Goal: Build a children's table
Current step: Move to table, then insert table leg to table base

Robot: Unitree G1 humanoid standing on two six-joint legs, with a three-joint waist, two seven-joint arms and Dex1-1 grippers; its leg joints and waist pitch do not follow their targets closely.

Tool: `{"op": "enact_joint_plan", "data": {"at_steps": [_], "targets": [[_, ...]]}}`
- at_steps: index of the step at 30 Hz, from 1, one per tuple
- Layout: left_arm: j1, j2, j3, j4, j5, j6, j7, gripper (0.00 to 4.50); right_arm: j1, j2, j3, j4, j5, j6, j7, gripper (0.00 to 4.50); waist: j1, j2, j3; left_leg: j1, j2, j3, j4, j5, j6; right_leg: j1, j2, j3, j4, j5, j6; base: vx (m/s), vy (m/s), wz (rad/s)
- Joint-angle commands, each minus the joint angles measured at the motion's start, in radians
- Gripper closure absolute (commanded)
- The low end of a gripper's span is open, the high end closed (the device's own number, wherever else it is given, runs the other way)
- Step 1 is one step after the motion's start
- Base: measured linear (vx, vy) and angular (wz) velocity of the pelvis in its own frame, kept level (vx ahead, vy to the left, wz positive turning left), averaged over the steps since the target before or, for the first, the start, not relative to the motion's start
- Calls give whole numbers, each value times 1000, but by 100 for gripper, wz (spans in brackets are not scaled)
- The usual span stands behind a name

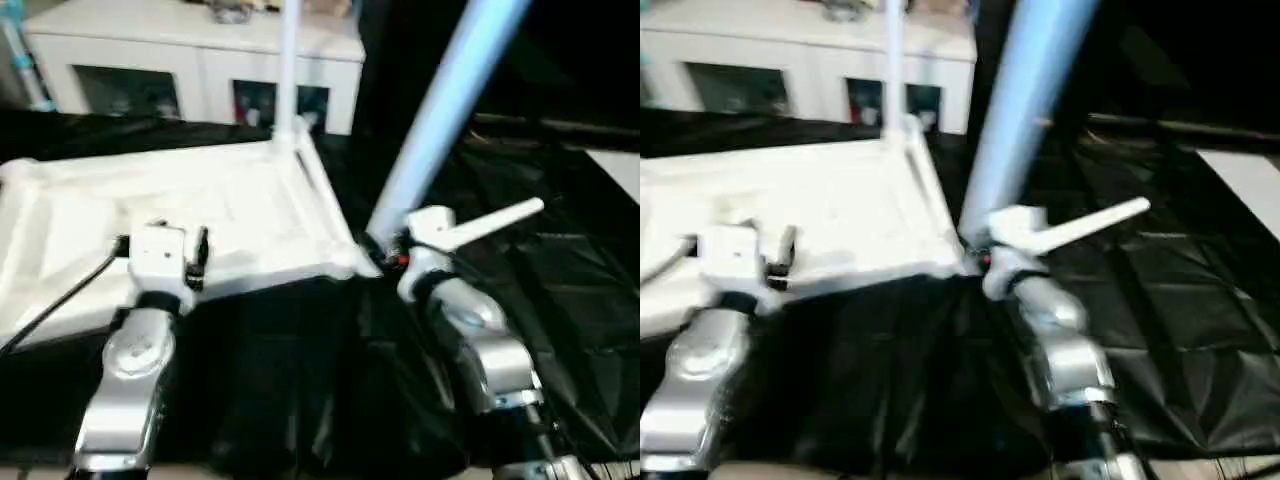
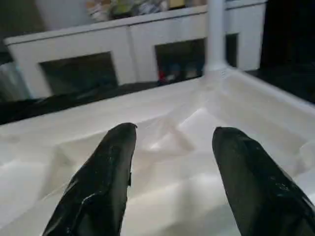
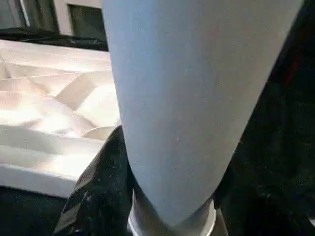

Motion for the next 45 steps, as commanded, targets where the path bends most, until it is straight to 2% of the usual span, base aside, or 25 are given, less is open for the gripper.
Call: {"op": "enact_joint_plan", "data": {"at_steps": [1,2,3,5,6,8,9,10,11,12,13,14,15,16,17,18,19,20,21,22,24,28,33,38,45], "targets": [[-16,-12,-30,-1,7,4,-4,162,5,-19,-37,-21,4,-13,4,264,-17,10,-49,45,44,-100,-109,61,464,-8,-27,39,-105,88,54,84,-64,24],[-17,-11,-32,-2,6,4,-5,162,-1,-7,-55,-17,16,-15,-6,264,-16,-48,-70,31,-29,1,-40,-53,296,70,-69,116,-182,90,45,121,-70,45],[-17,-11,-33,-3,5,4,-5,162,-4,0,-66,-16,26,-11,-11,264,29,-50,-35,-46,-28,6,55,-112,170,146,-195,208,-274,-259,-124,156,-47,18],[-14,-11,-33,-7,5,4,-7,162,-12,-3,-73,-11,15,-8,-28,264,41,-43,-42,-90,2,-11,82,-12,65,185,-179,188,-259,-384,-244,142,-43,8],[-13,-12,-30,-7,6,4,-9,162,-14,-10,-67,-8,8,-12,-27,264,39,-28,-34,-89,17,-9,49,40,44,179,-150,152,-262,-349,-291,113,-1,8],[-10,-16,-25,-7,8,1,-12,162,-14,-19,-59,-9,9,-20,-21,264,27,22,-33,-30,52,11,-67,56,38,154,-79,59,-261,-326,-269,122,27,6],[-9,-17,-22,-6,8,-1,-12,162,-10,-23,-56,-15,19,-19,-9,264,-11,49,-33,16,98,-44,-131,-108,48,110,5,6,-182,-255,-194,193,65,1],[-9,-19,-21,-4,8,-2,-11,162,-7,-25,-54,-24,32,-16,8,264,-49,54,-60,136,150,-125,-135,-160,156,17,6,-4,-79,-118,-134,193,65,1],[-10,-21,-19,-2,7,-2,-9,162,-3,-30,-50,-35,42,-14,28,264,-54,48,-66,153,161,-142,-129,-151,230,-4,-1,-1,-57,-86,-89,189,28,10],[-11,-22,-20,-1,7,-3,-6,162,-1,-30,-50,-41,46,-11,43,264,-49,44,-61,149,161,-133,-116,-84,344,-42,-13,6,-23,-38,-10,130,6,-1],[-12,-23,-23,1,7,-3,-4,162,0,-30,-51,-43,50,-8,55,264,-56,28,-54,127,154,-119,-127,-31,410,-52,-26,13,-17,8,26,130,6,-1],[-13,-24,-23,2,6,-5,-4,162,1,-29,-52,-46,54,-5,61,264,-52,22,-48,115,140,-97,-133,-33,416,-51,-27,15,-29,35,23,110,-20,-6],[-13,-28,-22,5,-6,-20,-10,162,1,-29,-52,-47,55,-3,65,264,-53,-5,-51,104,91,-53,-113,-35,374,-37,-49,38,-104,117,-27,75,-71,3],[-11,-26,-30,3,-22,-21,-38,162,-2,-27,-56,-48,65,3,65,264,-37,-65,-63,6,0,14,-64,-117,280,83,-85,111,-186,60,-55,75,-71,3],[-10,-23,-36,1,-29,-15,-56,162,-5,-25,-60,-47,71,7,64,264,-1,-65,-37,-9,-25,29,-8,-134,222,97,-143,164,-254,-188,-82,73,-96,10],[-2,0,-58,-1,-59,-38,-136,162,-10,-20,-72,-52,97,9,71,264,19,-65,-56,-51,-8,1,46,-25,137,153,-196,209,-246,-240,-171,110,-80,2],[-2,0,-58,-1,-59,-38,-136,162,-10,-20,-72,-52,97,9,71,264,31,-55,-60,-73,6,-17,20,131,54,158,-170,182,-198,37,-199,110,-80,2],[3,19,-63,-1,-87,-54,-197,162,-12,-20,-81,-60,121,23,84,264,28,-49,-59,-73,21,-19,-6,215,27,138,-150,161,-174,231,-218,98,-43,-7],[5,38,-63,-2,-112,-68,-253,162,-14,-26,-86,-65,135,28,97,264,15,-19,-58,-53,41,-11,-68,366,0,98,-76,96,-134,485,-218,65,-18,-2],[5,45,-61,-1,-121,-73,-273,162,-14,-29,-87,-66,138,28,101,264,2,-1,-68,-25,62,-16,-53,473,7,70,-41,77,-109,570,-209,65,-18,-2],[4,86,-68,-8,-174,-43,-377,129,-15,-39,-89,-62,135,22,106,264,-1,-9,-73,-11,62,-12,-42,556,-4,65,-42,79,-111,602,-218,32,-1,0],[-10,130,-94,-1,-193,-17,-471,109,-18,-47,-93,-52,134,16,108,264,14,-7,-47,-17,80,9,-81,105,-49,66,-72,87,-149,272,-250,0,0,0],[-115,164,-120,108,-192,15,-539,52,-32,-49,-109,-47,142,26,96,264,11,-13,-29,-7,91,32,-106,-157,-84,57,-82,92,-182,-69,-213,-35,-8,3],[-158,211,-188,188,-157,13,-655,47,-29,-56,-105,-48,138,28,98,264,15,-16,-36,-12,92,39,-108,-98,-81,52,-84,93,-186,-94,-166,-24,-8,1],[-208,277,-265,311,-132,17,-815,47,-25,-67,-99,-59,145,45,118,264,14,-13,-47,-20,89,45,-102,10,-47,57,-78,89,-164,147,-214,0,0,0]]}}
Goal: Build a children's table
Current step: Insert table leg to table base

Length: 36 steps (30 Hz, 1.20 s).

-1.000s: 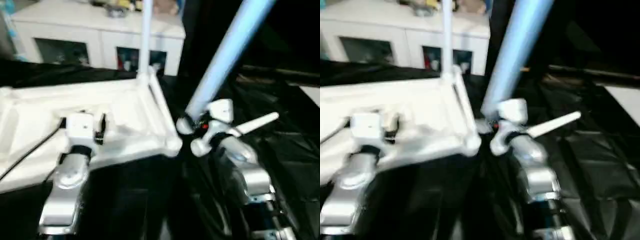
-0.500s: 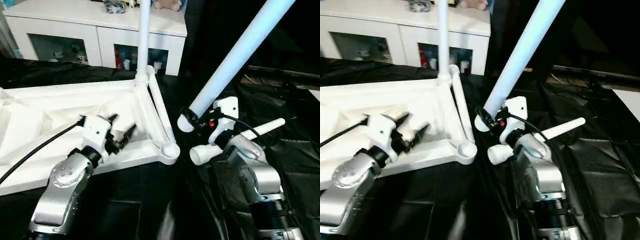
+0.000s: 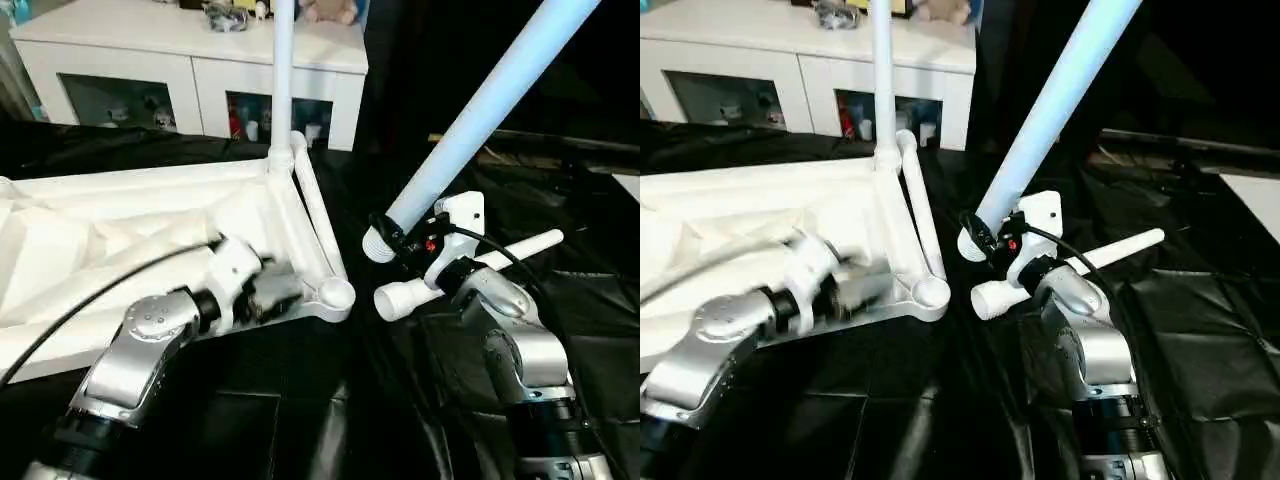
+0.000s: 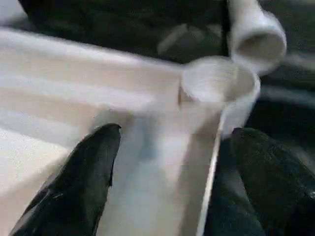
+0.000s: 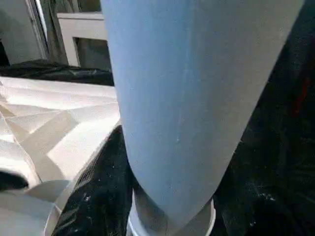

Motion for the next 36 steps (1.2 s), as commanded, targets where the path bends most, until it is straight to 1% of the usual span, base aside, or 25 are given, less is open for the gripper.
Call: {"op": "enact_joint_plan", "data": {"at_steps": [1,3,6,8,9,10,11,12,14,15,16,17,19,20,21,22,26,27,28,29,30,31,32,33,36], "targets": [[-33,7,-5,27,5,-1,-24,47,-12,-15,-4,-22,20,23,17,264,3,16,-55,3,58,-15,-82,-48,9,50,-87,56,-70,68,-205,0,0,0],[-66,2,10,61,-19,4,-49,47,-4,-22,0,-36,37,36,42,264,3,14,-54,4,58,-13,-83,-64,10,50,-87,56,-73,47,-212,0,0,0],[-110,3,11,93,-65,18,-141,47,12,-41,13,-64,61,59,95,264,7,14,-52,7,60,-13,-84,-85,8,49,-91,56,-76,7,-215,0,0,0],[-119,3,10,95,-77,25,-165,47,16,-46,14,-70,68,62,107,264,9,16,-53,6,62,-13,-84,-75,7,49,-92,56,-73,22,-219,0,0,0],[-145,2,6,116,-93,34,-211,47,17,-52,9,-78,87,74,127,264,7,15,-52,3,62,-14,-85,-71,8,50,-92,56,-73,33,-222,0,0,0],[-145,2,6,116,-93,34,-211,47,17,-52,9,-78,87,74,127,264,8,18,-53,5,60,-12,-84,-70,9,50,-91,56,-73,37,-225,0,0,0],[-166,1,1,138,-94,31,-235,76,13,-57,5,-81,100,84,137,264,8,21,-53,5,61,-13,-84,-71,9,50,-92,56,-73,40,-227,0,0,0],[-196,-3,-4,175,-88,23,-254,76,6,-65,1,-82,109,92,151,264,9,28,-53,6,60,-13,-83,-80,5,50,-93,56,-74,30,-228,0,0,0],[-244,-7,-18,238,-65,1,-276,83,-3,-80,0,-85,118,104,172,264,10,22,-52,8,59,-11,-84,-97,3,50,-92,56,-80,3,-228,0,0,0],[-257,-7,-23,256,-56,-5,-280,89,-6,-85,0,-84,119,107,177,264,10,26,-52,7,58,-10,-84,-100,2,51,-91,56,-82,-7,-225,0,0,0],[-286,-5,-37,296,-35,-7,-288,102,-6,-101,5,-91,118,114,192,264,14,41,-54,5,61,-15,-83,-83,-3,54,-96,56,-75,18,-232,0,0,0],[-289,-4,-40,300,-31,-7,-289,124,-5,-104,6,-94,117,114,195,264,11,34,-52,5,61,-13,-85,-84,-2,52,-92,55,-80,18,-229,0,0,0],[-296,-2,-48,311,-20,-7,-291,130,3,-113,8,-106,117,116,202,264,13,37,-57,1,61,-14,-80,-52,3,59,-95,56,-71,85,-242,0,0,0],[-300,-3,-50,319,-17,-4,-291,144,7,-118,6,-111,118,118,203,264,14,51,-57,0,59,-14,-79,-46,3,58,-95,56,-69,97,-246,0,0,0],[-300,-1,-57,315,-11,15,-298,144,18,-130,2,-124,123,125,206,264,12,47,-58,0,59,-14,-78,-38,7,61,-94,55,-69,119,-249,0,0,0],[-299,3,-66,317,-2,17,-305,160,23,-136,0,-129,125,130,205,264,11,43,-59,0,60,-13,-77,-28,15,63,-94,55,-68,140,-255,0,0,0],[-289,16,-86,321,18,12,-324,192,43,-147,-5,-150,135,144,205,264,11,45,-57,0,62,-12,-78,-20,34,60,-94,54,-70,137,-267,0,0,0],[-280,17,-82,311,11,24,-327,192,48,-150,-5,-153,134,147,204,264,10,44,-56,0,63,-12,-79,-28,33,60,-95,53,-71,124,-272,0,0,0],[-271,18,-77,302,5,34,-329,205,53,-152,-4,-156,133,150,205,264,10,37,-54,0,64,-11,-80,-37,33,61,-97,53,-72,97,-274,0,0,0],[-267,18,-74,299,3,37,-329,216,54,-154,-3,-156,133,151,205,264,9,39,-53,0,64,-11,-80,-41,32,60,-97,53,-73,82,-273,0,0,0],[-256,21,-72,290,1,39,-328,221,56,-155,-1,-158,132,153,207,264,6,32,-51,2,66,-10,-82,-51,31,58,-96,54,-77,58,-268,0,0,0],[-248,24,-73,281,-1,42,-329,226,55,-158,0,-157,133,156,208,264,8,31,-50,1,65,-10,-82,-52,32,58,-98,55,-76,35,-264,0,0,0],[-246,24,-72,280,-2,43,-330,237,52,-159,0,-155,133,157,208,264,8,34,-50,1,66,-9,-82,-53,31,57,-98,55,-77,26,-262,0,0,0],[-242,27,-75,274,-2,44,-334,251,48,-159,1,-150,133,158,209,264,7,29,-50,3,67,-7,-82,-56,31,54,-98,55,-80,18,-262,0,0,0],[-226,32,-76,253,-1,48,-345,269,47,-164,6,-153,137,165,209,264,8,28,-49,2,68,-6,-83,-49,34,53,-98,55,-78,15,-255,0,0,0]]}}
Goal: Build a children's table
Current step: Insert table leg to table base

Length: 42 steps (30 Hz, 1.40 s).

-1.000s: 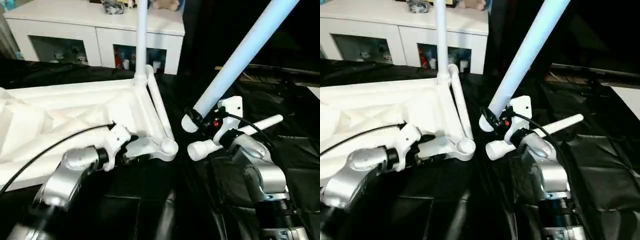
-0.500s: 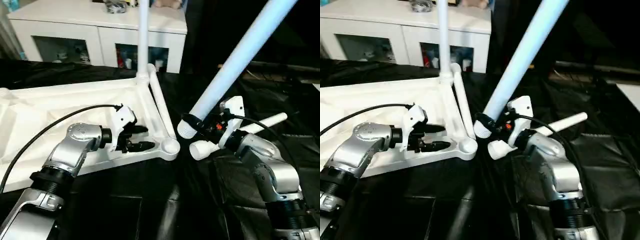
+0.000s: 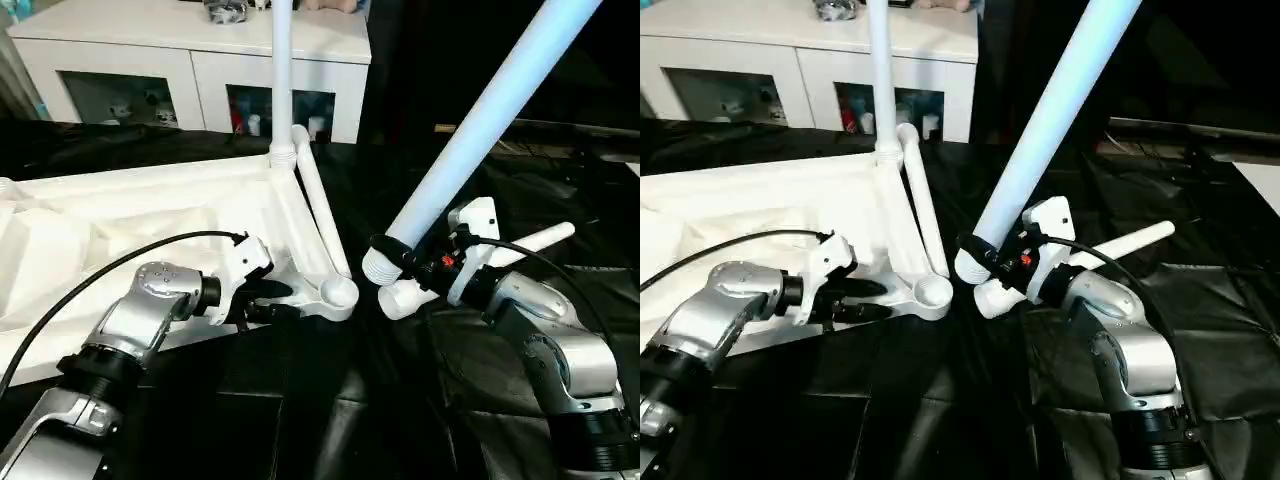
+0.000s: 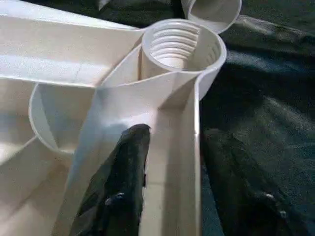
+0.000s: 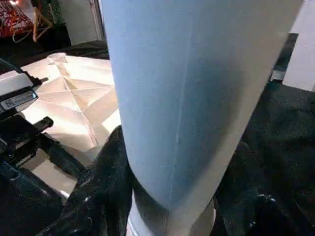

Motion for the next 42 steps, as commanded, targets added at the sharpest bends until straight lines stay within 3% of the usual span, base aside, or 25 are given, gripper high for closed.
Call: {"op": "enact_joint_plan", "data": {"at_steps": [1,12,13,17,20,25,30,34,36,38,40,42], "targets": [[5,5,-4,-22,4,8,-12,277,-3,-14,-9,-19,12,12,3,264,5,4,-63,3,60,-17,-78,-47,32,52,-95,57,-70,14,-252,0,0,0],[6,48,-76,-48,112,-19,-1,356,7,-22,-4,-41,14,31,3,264,3,3,-59,3,60,-17,-82,-75,14,50,-96,59,-78,-62,-222,0,0,0],[6,50,-78,-51,114,-18,-2,381,7,-22,-4,-41,14,31,3,264,2,5,-60,3,61,-17,-82,-72,13,49,-95,59,-77,-53,-222,0,0,0],[8,74,-96,-82,138,-7,-24,399,6,-23,-6,-40,15,34,2,264,1,6,-60,3,60,-17,-81,-61,17,48,-94,59,-75,-23,-228,0,0,0],[6,83,-101,-94,149,8,-27,442,3,-22,-7,-37,14,34,2,264,1,7,-60,3,60,-16,-82,-64,16,49,-94,58,-74,-20,-234,0,0,0],[12,97,-100,-112,148,17,-31,448,-17,-10,4,-23,24,36,11,264,3,8,-58,5,60,-17,-83,-90,7,47,-95,59,-79,-63,-233,0,0,0],[41,80,-28,-153,94,35,5,448,-41,-9,33,-10,35,47,55,264,2,2,-60,0,61,-17,-82,-62,21,50,-96,57,-73,-9,-245,0,0,0],[87,76,4,-197,64,53,25,450,-59,7,57,-14,68,94,84,264,1,5,-61,-1,60,-16,-81,-48,33,49,-94,57,-71,9,-248,0,0,0],[139,68,18,-262,32,88,35,450,-71,7,117,-6,59,145,116,264,-6,6,-60,-4,61,-18,-82,-47,32,52,-94,55,-69,15,-257,0,0,0],[172,58,10,-305,26,102,45,450,-79,11,163,25,11,121,118,264,-5,9,-60,1,60,-15,-80,-50,35,48,-94,57,-72,1,-254,0,0,0],[185,52,4,-322,24,109,45,450,-89,23,171,48,-2,112,107,264,-5,-3,-58,0,61,-12,-82,-40,40,46,-94,58,-74,-11,-252,0,0,0],[195,48,-1,-329,34,113,53,450,-111,43,170,89,-14,108,81,264,-2,-1,-57,1,60,-13,-83,-44,35,45,-95,58,-75,-39,-249,0,0,0]]}}
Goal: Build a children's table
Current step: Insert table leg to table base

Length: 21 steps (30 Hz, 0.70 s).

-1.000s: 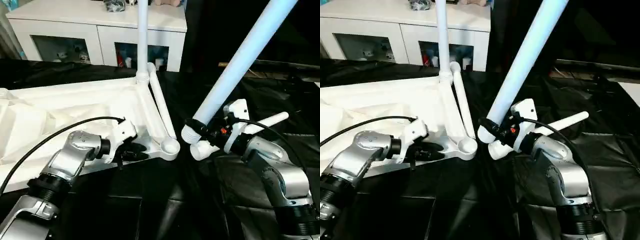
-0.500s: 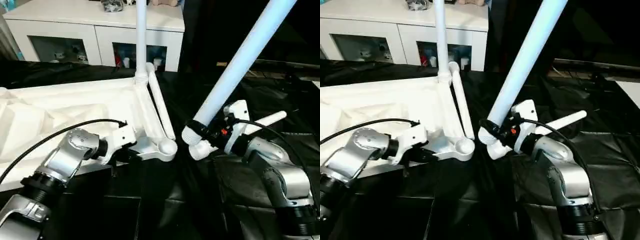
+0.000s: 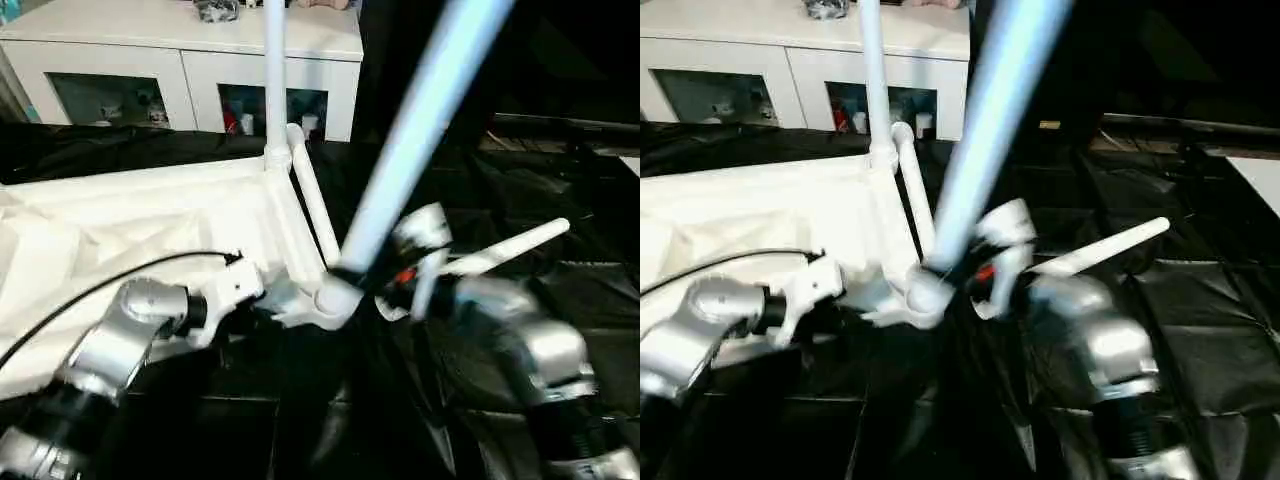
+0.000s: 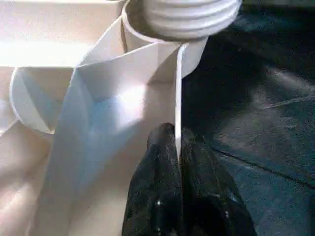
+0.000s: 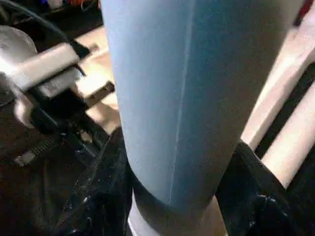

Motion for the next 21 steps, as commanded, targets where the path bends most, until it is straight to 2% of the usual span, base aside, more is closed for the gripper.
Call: {"op": "enact_joint_plan", "data": {"at_steps": [1,4,6,9,13,16,21], "targets": [[24,-21,0,-2,-42,10,13,450,-27,-2,-3,16,-22,-18,-19,264,7,-2,-57,1,58,-19,-77,-50,29,45,-93,56,-75,-59,-240,0,0,0],[24,-19,6,-4,-28,15,16,450,-47,-3,9,39,-39,-17,-19,264,7,-1,-59,1,57,-19,-77,-43,23,47,-91,56,-72,-46,-229,0,0,0],[16,-14,10,-6,-27,17,16,450,-66,-7,22,65,-56,-26,-18,264,8,3,-59,0,56,-19,-76,-31,27,48,-91,57,-69,-13,-229,0,0,0],[7,-10,12,-1,-20,2,15,450,-89,-3,35,111,-75,-37,-9,264,6,5,-59,2,56,-19,-77,-47,21,46,-92,56,-72,-30,-233,0,0,0],[-5,-11,10,15,-15,-6,14,450,-98,-9,58,132,-76,-13,23,264,7,1,-60,1,56,-18,-76,-41,24,48,-90,57,-70,-5,-235,0,0,0],[-13,-12,9,22,-15,-2,12,450,-94,-24,82,136,-81,-2,58,264,8,2,-58,1,56,-18,-76,-51,26,49,-91,57,-72,-26,-235,0,0,0],[-20,-11,7,33,-11,-5,13,450,-92,-39,74,103,-54,30,92,264,9,2,-58,1,58,-20,-77,-58,24,48,-92,58,-74,-52,-230,0,0,0]]}}
